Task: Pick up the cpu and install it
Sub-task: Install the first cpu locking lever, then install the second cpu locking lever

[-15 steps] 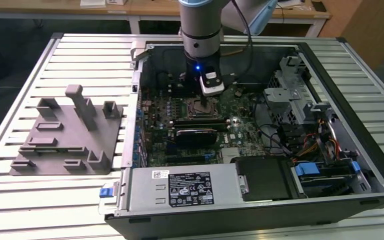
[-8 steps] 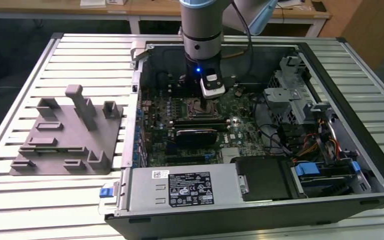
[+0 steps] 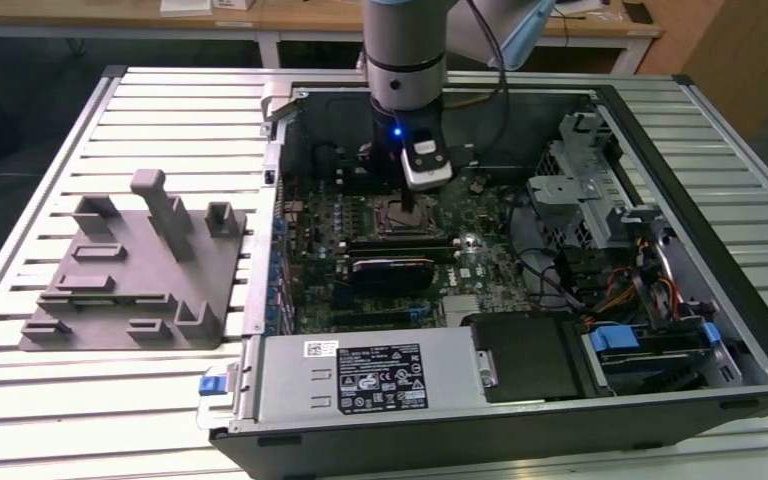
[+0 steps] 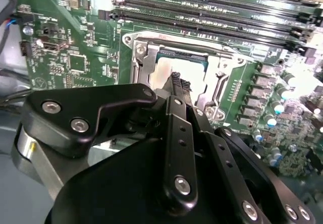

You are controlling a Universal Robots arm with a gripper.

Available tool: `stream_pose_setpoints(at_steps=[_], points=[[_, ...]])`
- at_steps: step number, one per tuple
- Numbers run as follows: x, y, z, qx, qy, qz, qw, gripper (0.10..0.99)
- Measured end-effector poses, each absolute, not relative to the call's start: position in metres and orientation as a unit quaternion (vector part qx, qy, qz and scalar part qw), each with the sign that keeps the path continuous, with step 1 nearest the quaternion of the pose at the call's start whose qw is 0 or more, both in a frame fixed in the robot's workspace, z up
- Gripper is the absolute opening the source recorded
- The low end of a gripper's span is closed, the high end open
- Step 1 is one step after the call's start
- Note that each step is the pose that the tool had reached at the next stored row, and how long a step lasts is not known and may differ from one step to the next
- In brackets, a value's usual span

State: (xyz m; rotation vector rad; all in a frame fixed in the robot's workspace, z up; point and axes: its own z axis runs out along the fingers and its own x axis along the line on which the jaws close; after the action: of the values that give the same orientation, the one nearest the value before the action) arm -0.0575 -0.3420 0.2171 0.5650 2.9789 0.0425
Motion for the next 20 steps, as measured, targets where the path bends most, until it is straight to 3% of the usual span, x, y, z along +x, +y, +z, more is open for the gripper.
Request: stream_pose_setpoints(at_steps=[20], points=[[-0.0575,-0.3419,0.2283,0.186,0.981,0.014,0.055,0.106]])
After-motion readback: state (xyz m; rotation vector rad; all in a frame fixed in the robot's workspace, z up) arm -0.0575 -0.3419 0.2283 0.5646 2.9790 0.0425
